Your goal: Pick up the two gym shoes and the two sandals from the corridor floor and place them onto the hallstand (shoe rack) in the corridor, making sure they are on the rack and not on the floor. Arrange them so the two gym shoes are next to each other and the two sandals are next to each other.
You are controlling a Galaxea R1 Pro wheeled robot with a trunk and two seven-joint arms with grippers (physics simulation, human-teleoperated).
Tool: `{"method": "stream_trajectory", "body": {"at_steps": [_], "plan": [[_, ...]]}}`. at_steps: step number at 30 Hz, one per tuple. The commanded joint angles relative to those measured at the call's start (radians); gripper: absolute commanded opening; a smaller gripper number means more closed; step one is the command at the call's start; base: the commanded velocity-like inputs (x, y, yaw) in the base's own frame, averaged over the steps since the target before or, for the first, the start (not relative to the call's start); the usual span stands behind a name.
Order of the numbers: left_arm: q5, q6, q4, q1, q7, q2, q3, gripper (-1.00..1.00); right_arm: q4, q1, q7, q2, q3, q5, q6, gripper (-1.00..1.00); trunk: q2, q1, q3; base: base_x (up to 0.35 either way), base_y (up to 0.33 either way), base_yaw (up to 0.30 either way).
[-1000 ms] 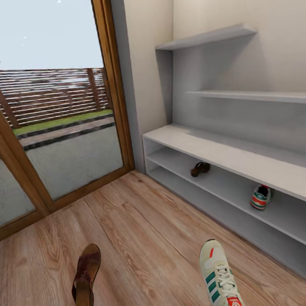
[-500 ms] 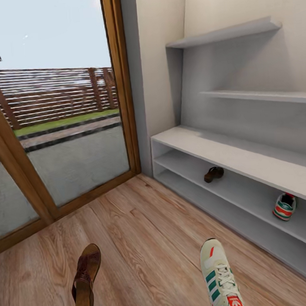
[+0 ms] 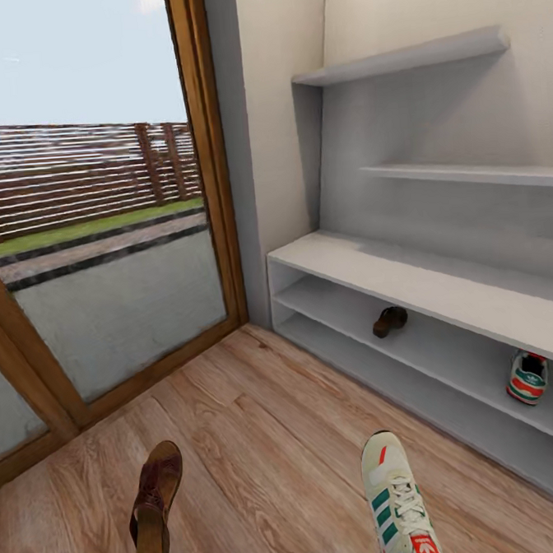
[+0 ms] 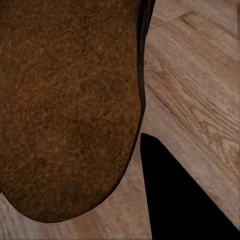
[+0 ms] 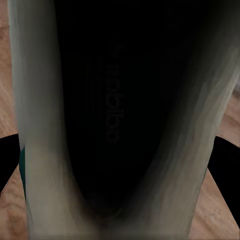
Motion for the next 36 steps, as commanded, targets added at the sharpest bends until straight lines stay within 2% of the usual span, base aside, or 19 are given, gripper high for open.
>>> {"method": "stream_trajectory", "body": {"at_steps": [1,19,36], "plan": [[-0.008,-0.002,0.001,-0.001,0.003,-0.001,0.002,-1.0,-0.001,0.0,-0.004,0.001,-0.004,0.011,-0.001,-1.0,0.0,0.0,-0.001,0.245,0.248,-0.264],[-0.008,-0.002,0.002,-0.001,0.003,-0.001,0.002,-1.0,-0.001,0.0,-0.004,0.001,-0.005,0.009,-0.001,-1.0,0.0,0.0,-0.007,0.229,0.262,-0.265],[-0.009,-0.002,0.002,-0.001,0.003,-0.001,0.002,-1.0,-0.001,0.0,-0.004,0.001,-0.005,0.009,-0.001,-1.0,0.0,0.0,-0.014,0.143,0.311,-0.265]]}}
